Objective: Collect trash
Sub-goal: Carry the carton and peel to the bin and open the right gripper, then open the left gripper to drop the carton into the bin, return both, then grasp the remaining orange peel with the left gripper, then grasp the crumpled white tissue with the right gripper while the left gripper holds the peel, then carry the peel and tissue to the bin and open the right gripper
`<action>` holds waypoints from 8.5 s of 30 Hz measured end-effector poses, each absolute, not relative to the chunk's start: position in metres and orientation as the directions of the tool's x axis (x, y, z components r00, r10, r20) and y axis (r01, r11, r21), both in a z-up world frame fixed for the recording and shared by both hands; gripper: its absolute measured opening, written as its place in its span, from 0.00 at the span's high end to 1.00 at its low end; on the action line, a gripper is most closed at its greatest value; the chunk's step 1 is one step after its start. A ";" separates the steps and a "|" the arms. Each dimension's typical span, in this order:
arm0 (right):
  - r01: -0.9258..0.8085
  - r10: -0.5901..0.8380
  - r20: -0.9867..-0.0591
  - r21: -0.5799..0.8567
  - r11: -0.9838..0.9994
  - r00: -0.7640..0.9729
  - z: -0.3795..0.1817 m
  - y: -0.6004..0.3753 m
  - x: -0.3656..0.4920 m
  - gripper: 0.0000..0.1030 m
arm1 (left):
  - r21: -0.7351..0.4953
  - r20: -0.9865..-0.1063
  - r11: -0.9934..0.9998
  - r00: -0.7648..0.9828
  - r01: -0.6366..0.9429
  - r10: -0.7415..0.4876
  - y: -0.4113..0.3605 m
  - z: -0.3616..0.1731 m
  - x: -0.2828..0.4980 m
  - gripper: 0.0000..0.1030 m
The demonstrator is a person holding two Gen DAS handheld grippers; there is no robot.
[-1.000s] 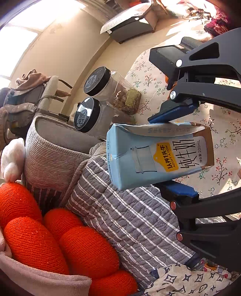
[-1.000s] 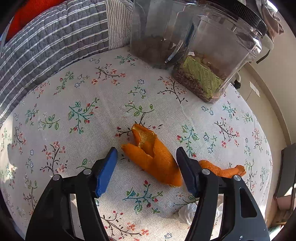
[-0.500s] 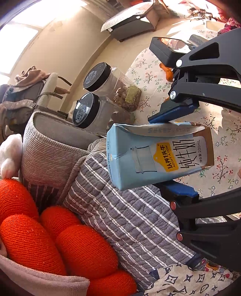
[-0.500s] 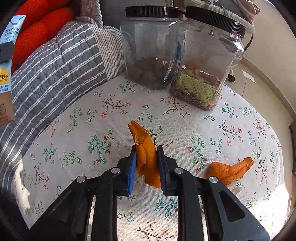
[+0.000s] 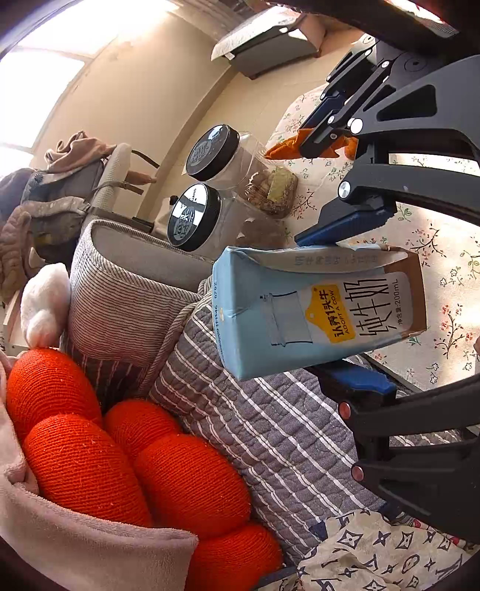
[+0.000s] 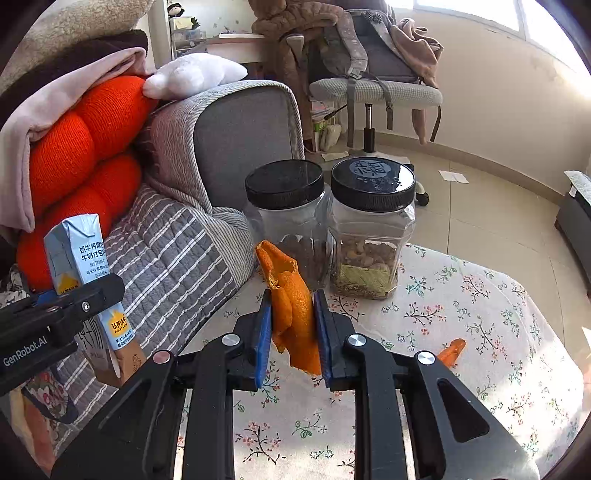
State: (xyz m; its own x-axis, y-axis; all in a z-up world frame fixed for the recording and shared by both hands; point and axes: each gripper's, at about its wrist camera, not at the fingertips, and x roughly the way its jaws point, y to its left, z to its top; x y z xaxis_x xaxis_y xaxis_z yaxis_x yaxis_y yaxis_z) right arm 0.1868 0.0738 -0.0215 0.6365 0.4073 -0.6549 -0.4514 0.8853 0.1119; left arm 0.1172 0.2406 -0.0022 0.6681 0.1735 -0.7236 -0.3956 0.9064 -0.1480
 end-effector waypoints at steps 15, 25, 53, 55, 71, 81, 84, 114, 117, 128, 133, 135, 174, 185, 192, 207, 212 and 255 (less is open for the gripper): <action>-0.251 0.251 -0.638 0.092 0.963 0.728 -0.016 0.010 0.169 0.80 | -0.105 -0.633 0.920 0.738 -0.378 0.231 0.195 0.004 0.108 0.43; -0.142 0.156 -0.630 0.073 0.987 0.761 -0.014 -0.051 0.148 0.79 | -0.086 -0.604 0.942 0.769 -0.325 0.210 0.139 -0.001 0.103 0.43; 0.221 -0.181 -0.642 -0.018 0.975 0.745 -0.018 -0.257 0.092 0.77 | -0.112 -0.628 0.991 0.778 -0.067 -0.019 -0.042 -0.025 0.089 0.43; 0.265 -0.217 -0.649 -0.024 0.964 0.729 -0.021 -0.279 0.088 0.77 | -0.105 -0.629 0.994 0.776 -0.036 -0.038 -0.060 -0.025 0.088 0.43; 0.650 -0.472 -0.715 -0.033 0.759 0.515 -0.051 -0.443 0.052 0.13 | -0.069 -0.659 0.967 0.717 0.243 -0.227 -0.209 -0.030 0.086 0.43; 0.813 -0.566 -0.683 0.069 0.578 0.461 -0.032 -0.501 0.014 0.07 | -0.172 -0.698 0.899 0.594 0.402 -0.399 -0.304 -0.030 0.091 0.43; 0.832 -0.573 -0.675 0.113 0.542 0.465 -0.028 -0.514 0.003 0.07 | -0.209 -0.710 0.873 0.546 0.440 -0.445 -0.328 -0.033 0.093 0.43; 0.659 -0.430 -0.693 0.088 0.747 0.579 -0.034 -0.413 0.073 0.07 | -0.093 -0.741 0.969 0.634 0.231 -0.222 -0.239 -0.039 0.142 0.15; 0.609 -0.407 -0.697 0.054 0.791 0.590 -0.037 -0.386 0.088 0.07 | -0.081 -0.745 0.980 0.642 0.182 -0.181 -0.212 -0.042 0.148 0.15; 0.455 -0.312 -0.727 0.000 0.890 0.612 -0.051 -0.306 0.129 0.07 | -0.028 -0.778 0.999 0.627 0.015 -0.031 -0.116 -0.066 0.176 0.15; 0.383 -0.273 -0.748 -0.026 0.923 0.606 -0.062 -0.274 0.142 0.07 | 0.085 -0.788 0.996 0.612 -0.007 0.071 -0.082 -0.077 0.209 0.15; 0.349 -0.263 -0.755 -0.049 0.936 0.600 -0.067 -0.262 0.147 0.07 | 0.112 -0.802 0.994 0.590 -0.007 0.095 -0.068 -0.083 0.228 0.15; 0.087 0.195 -0.888 0.252 0.964 0.416 -0.141 -0.080 0.205 0.11 | 0.045 -0.810 0.985 0.571 -0.166 0.133 0.151 -0.030 0.149 0.85; 0.182 0.068 -0.915 0.152 0.972 0.398 -0.149 -0.026 0.229 0.20 | -0.015 -0.785 0.957 0.597 -0.290 0.169 0.210 -0.033 0.128 0.85; 0.202 0.058 -0.935 0.136 0.970 0.350 -0.166 -0.023 0.236 0.39 | -0.072 -0.771 0.950 0.621 -0.303 0.139 0.218 -0.022 0.125 0.85; 0.131 0.120 -0.903 0.189 0.973 0.412 -0.152 -0.046 0.228 0.73 | -0.117 -0.775 0.943 0.623 -0.310 0.109 0.223 -0.020 0.131 0.85; 0.126 0.135 -0.887 0.211 0.969 0.442 -0.133 -0.058 0.225 0.73 | -0.120 -0.775 0.943 0.623 -0.309 0.105 0.222 -0.022 0.133 0.85; 0.278 -0.218 -0.679 -0.021 0.960 0.701 -0.013 -0.297 0.097 0.71 | -0.082 -0.648 0.995 0.762 -0.049 -0.016 -0.016 0.000 0.103 0.83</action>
